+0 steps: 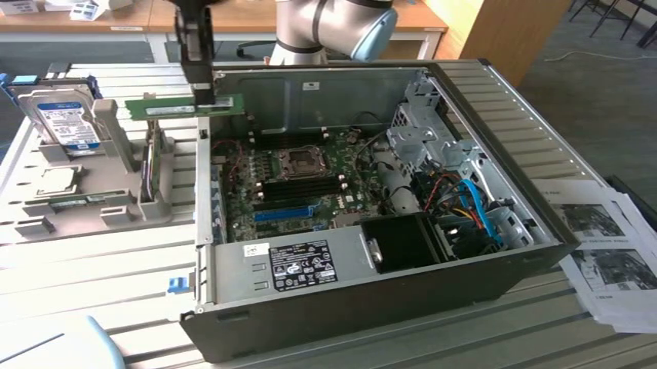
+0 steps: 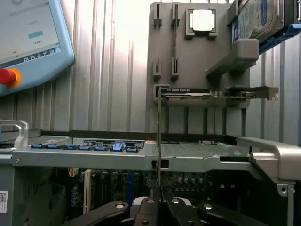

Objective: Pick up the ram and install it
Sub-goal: 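Pick up the ram and move it above insertion slot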

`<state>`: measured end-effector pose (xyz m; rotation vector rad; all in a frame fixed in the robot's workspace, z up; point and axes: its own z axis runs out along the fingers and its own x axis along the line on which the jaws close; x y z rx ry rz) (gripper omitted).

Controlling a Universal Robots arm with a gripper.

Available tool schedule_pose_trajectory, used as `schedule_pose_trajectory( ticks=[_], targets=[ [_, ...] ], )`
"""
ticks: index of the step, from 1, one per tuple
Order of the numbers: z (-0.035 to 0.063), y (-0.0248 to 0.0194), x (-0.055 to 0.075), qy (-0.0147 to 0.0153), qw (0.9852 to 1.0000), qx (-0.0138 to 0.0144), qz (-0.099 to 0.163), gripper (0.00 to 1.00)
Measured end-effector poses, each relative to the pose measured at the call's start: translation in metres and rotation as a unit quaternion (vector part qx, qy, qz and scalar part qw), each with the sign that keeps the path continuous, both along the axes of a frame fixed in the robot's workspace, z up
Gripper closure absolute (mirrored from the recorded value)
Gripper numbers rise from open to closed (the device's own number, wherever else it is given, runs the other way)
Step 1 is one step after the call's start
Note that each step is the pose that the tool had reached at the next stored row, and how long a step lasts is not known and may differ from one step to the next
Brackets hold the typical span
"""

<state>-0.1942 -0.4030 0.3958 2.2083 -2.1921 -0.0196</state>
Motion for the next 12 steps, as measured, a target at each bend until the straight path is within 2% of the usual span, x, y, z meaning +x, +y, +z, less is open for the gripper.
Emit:
schedule_pose_trajectory(
  ticks=[12],
  targets=[
    [0.0000, 0.0000, 0.045, 0.0000, 1.0000, 0.0000, 0.000, 0.89]
  ],
)
